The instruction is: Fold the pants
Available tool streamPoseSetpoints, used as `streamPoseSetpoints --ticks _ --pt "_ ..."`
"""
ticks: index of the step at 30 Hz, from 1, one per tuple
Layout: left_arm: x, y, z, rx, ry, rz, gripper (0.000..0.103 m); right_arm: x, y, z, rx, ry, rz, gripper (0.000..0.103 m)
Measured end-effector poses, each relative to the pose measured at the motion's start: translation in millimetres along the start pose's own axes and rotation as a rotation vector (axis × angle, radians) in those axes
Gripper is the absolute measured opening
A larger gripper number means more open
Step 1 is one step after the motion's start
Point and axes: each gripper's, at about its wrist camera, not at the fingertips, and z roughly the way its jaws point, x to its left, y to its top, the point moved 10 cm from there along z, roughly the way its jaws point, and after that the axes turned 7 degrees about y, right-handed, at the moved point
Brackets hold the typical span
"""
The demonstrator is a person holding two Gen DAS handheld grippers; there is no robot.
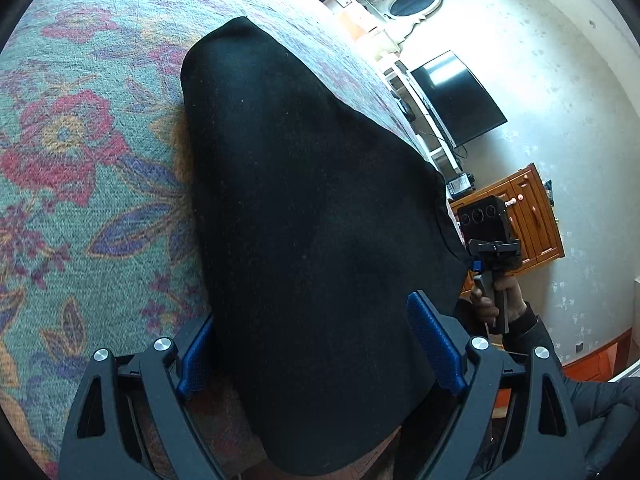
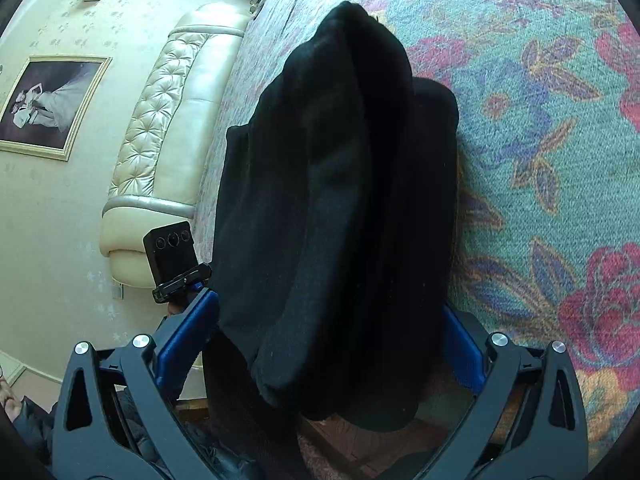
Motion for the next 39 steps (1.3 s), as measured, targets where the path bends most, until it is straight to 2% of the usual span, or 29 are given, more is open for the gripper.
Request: streamPoseSetpoints --ticks 5,6,7,9,13,14,15,17,18,22,25,27,29,31,33,36,39 --pt "-1 1 6 -0.017 0.017 0.041 0.086 0 -19 -5 0.045 0.039 0.016 0.101" --pt "-1 8 8 -0.018 0.023 0.044 0.086 0 -21 -6 0.049 0.041 0.02 0.097" --pt "-3 12 9 -0.019 0.029 0.047 0.086 -2 -22 -7 0.049 0.029 0.024 0.093" --pt "-4 15 11 -0.021 0.038 0.047 0.086 -12 -24 -10 0.056 -0.03 0.041 0.062" --pt "-6 18 13 -0.028 0.065 0.06 0.086 -19 -27 -13 0.043 -0.008 0.069 0.048" --pt "-8 16 14 -0.028 0.077 0.067 0.083 -20 -28 -13 0.044 -0.016 0.064 0.045" --pt "-6 16 14 -0.026 0.096 0.076 0.072 -21 -28 -13 0.046 -0.023 0.056 0.043" --pt "-2 14 11 -0.017 0.093 0.069 0.054 -21 -29 -13 0.05 -0.019 0.053 0.043" --pt "-1 14 11 -0.018 0.077 0.053 0.049 -20 -29 -12 0.053 -0.015 0.052 0.043" --pt "-1 13 10 -0.02 0.056 0.052 0.049 -18 -26 -10 0.055 -0.005 0.059 0.049" --pt "-4 13 7 -0.004 0.037 0.047 0.066 -15 -24 -11 0.046 0.037 0.065 0.063" --pt "-4 18 1 -0.018 0.041 0.029 0.084 -15 -22 -14 0.037 0.052 0.062 0.069" --pt "-1 29 -9 -0.057 0.066 0.015 0.085 -14 -17 -18 0.02 0.057 0.052 0.074" --pt "1 40 -17 -0.089 0.044 0.002 0.085 -13 -10 -21 0.003 0.051 0.042 0.078" --pt "9 54 -20 -0.105 0.062 -0.008 0.085 -16 2 -25 -0.024 0.047 0.041 0.079" --pt "25 71 -11 -0.084 0.066 -0.048 0.085 -20 28 -31 -0.09 0.058 0.05 0.085" --pt "38 85 7 -0.041 0.062 -0.104 0.085 -28 54 -32 -0.137 0.086 0.079 0.086"
